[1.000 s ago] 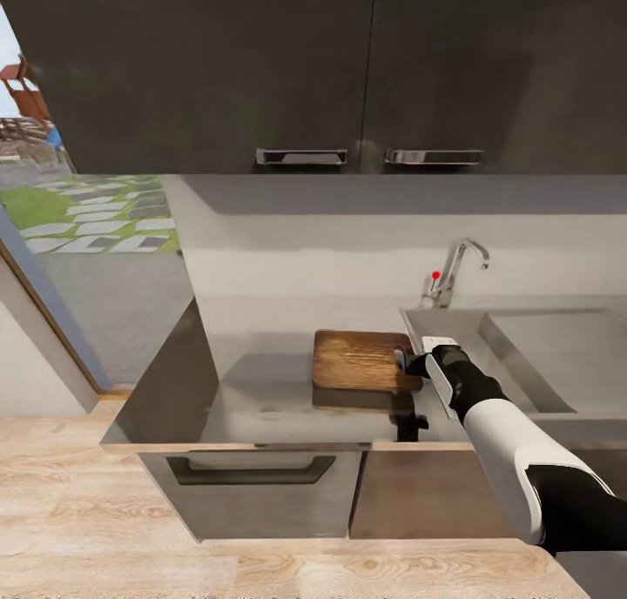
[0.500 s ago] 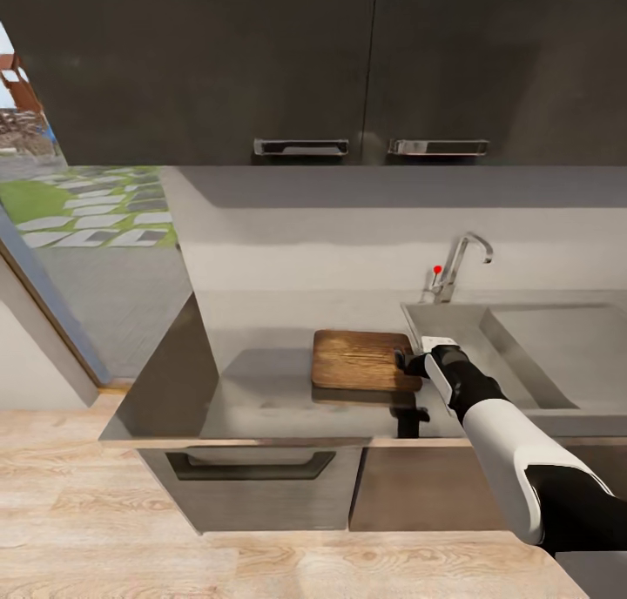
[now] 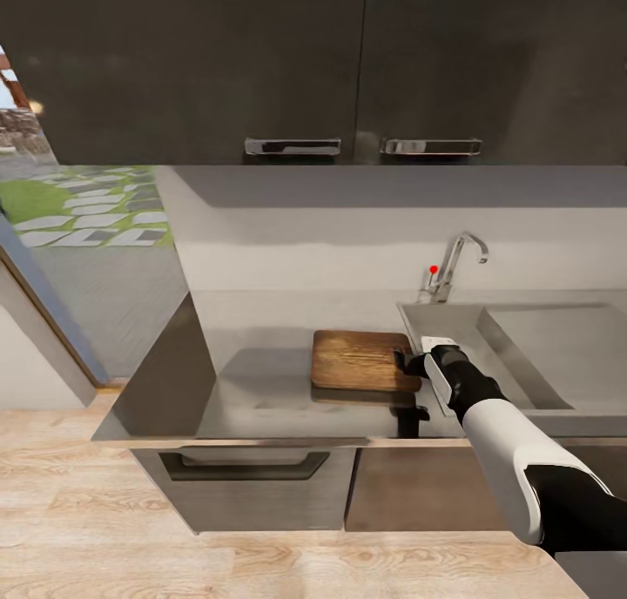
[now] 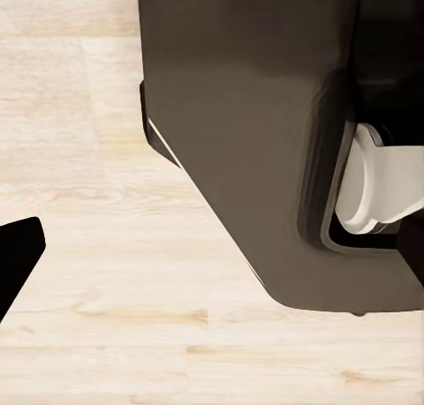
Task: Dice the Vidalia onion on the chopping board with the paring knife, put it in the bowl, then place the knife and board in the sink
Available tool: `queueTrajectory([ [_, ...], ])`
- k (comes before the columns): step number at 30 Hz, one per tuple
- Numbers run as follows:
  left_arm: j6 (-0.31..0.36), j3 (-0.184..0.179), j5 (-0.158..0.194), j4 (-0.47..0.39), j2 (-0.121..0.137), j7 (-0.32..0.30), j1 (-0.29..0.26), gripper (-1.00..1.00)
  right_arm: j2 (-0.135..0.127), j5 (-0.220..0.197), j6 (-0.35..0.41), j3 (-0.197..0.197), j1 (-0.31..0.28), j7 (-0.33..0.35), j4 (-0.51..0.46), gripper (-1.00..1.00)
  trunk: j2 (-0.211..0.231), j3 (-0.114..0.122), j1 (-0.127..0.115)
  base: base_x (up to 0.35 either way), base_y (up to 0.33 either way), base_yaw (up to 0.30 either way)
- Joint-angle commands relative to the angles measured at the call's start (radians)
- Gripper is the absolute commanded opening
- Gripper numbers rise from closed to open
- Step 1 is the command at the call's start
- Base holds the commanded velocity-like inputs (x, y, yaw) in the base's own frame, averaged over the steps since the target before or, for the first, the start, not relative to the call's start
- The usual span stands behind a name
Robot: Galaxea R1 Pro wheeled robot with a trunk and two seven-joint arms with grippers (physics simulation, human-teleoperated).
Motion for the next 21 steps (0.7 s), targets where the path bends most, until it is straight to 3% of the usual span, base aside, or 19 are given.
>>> queueTrajectory([
  [1, -0.002, 0.000, 0.001, -0.001, 0.000, 0.000, 0.000, 1.00, 0.000, -0.005, 0.005, -0.002, -0.001, -0.004, -0.002, -1.00, -0.002, -0.002, 0.001, 0.001, -0.005, 0.000],
  [10, -0.002, -0.001, 0.001, -0.001, 0.000, 0.000, 0.000, 1.00, 0.002, -0.005, 0.005, -0.002, -0.001, -0.004, -0.002, -1.00, -0.002, -0.002, 0.001, 0.000, -0.001, 0.109],
  [21, -0.002, -0.001, 0.001, -0.001, -0.001, 0.000, 0.000, 1.00, 0.002, -0.005, 0.004, -0.002, -0.001, -0.004, -0.002, -1.00, -0.002, -0.004, 0.001, 0.000, 0.000, 0.009],
])
